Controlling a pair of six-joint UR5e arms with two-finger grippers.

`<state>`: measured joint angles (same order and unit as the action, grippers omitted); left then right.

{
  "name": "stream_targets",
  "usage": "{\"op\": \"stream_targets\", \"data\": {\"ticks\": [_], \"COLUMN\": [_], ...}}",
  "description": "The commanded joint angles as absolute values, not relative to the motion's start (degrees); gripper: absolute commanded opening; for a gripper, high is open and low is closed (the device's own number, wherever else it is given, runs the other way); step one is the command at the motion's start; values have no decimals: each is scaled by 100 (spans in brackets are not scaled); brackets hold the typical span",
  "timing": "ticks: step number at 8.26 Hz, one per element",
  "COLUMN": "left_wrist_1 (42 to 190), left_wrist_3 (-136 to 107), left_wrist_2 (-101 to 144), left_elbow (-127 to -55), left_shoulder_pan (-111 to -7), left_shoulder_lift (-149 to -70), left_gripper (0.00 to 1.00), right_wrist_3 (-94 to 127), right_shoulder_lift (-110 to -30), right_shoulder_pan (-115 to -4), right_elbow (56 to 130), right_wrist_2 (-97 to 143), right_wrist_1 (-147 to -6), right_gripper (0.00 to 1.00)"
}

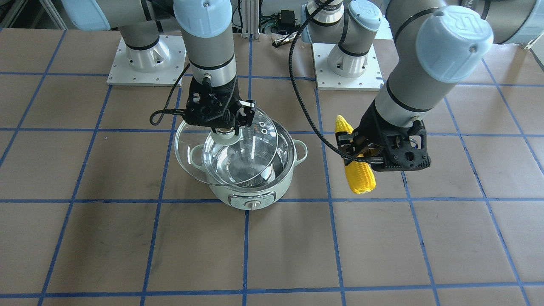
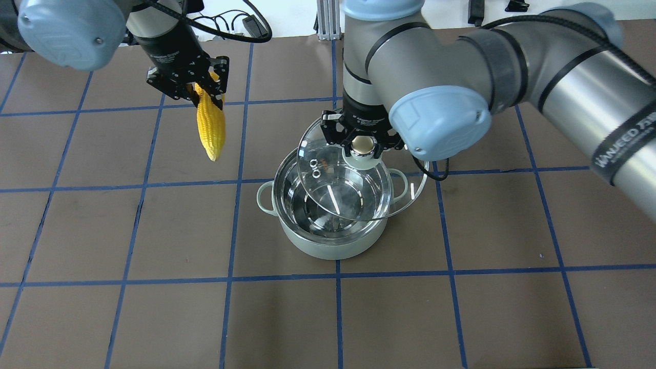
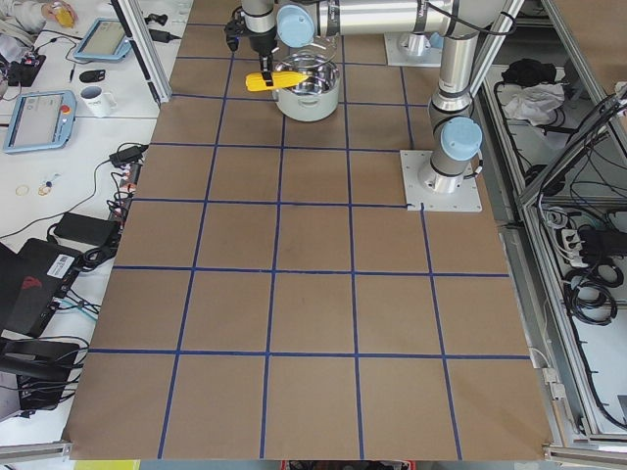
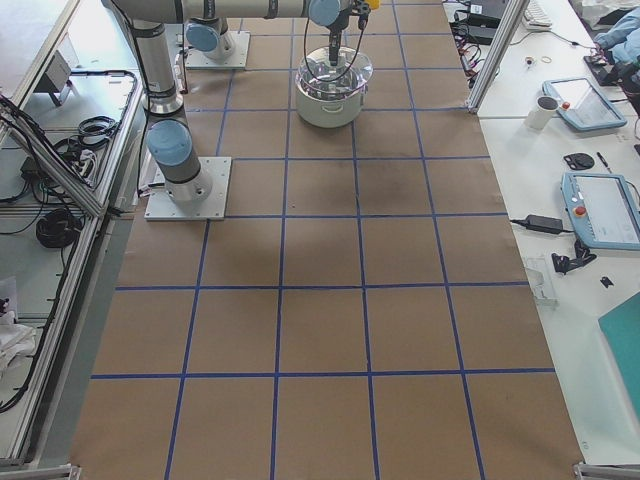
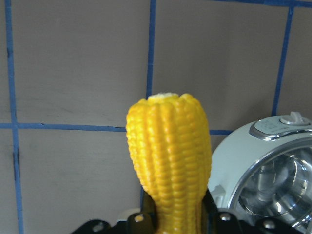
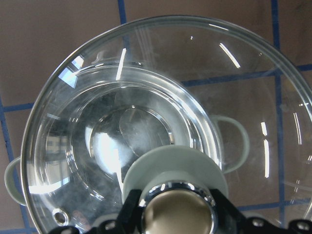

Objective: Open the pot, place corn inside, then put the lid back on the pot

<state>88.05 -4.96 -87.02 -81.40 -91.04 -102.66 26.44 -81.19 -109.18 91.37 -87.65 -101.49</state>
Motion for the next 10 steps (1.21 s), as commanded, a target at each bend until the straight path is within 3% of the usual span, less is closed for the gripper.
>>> {"op": "stream_targets", "data": {"ticks": [1,4,8,10], "left_wrist_1": [8754,8736,8010,7081], "left_wrist_3": [-1045,-1028,-1089,-1518], "left_wrist_2": [-8561,-8412,-8174,-8200], "left_elbow": [-8297,-8585,-9042,-9350], "left_shoulder_pan": [-9789,-10351,-10871,-11222], "left_shoulder_lift": [-10257,-10275,-10336,-10764], "left_gripper": [0,0,0,0], "right_wrist_3": [1823,986,791,791], "right_shoulder_lift": [-8892,-9456,-9475,-9475], "right_shoulder_pan": [-10102,-9248,-9158,-9167], "right_elbow": [9123,9123,9123,9132], "right_wrist_2": [-8763,-8824,-8780,-8771], "right_wrist_1": [-9372,-8825,-8613,-8605], "right_gripper": [11,11,12,12]}}
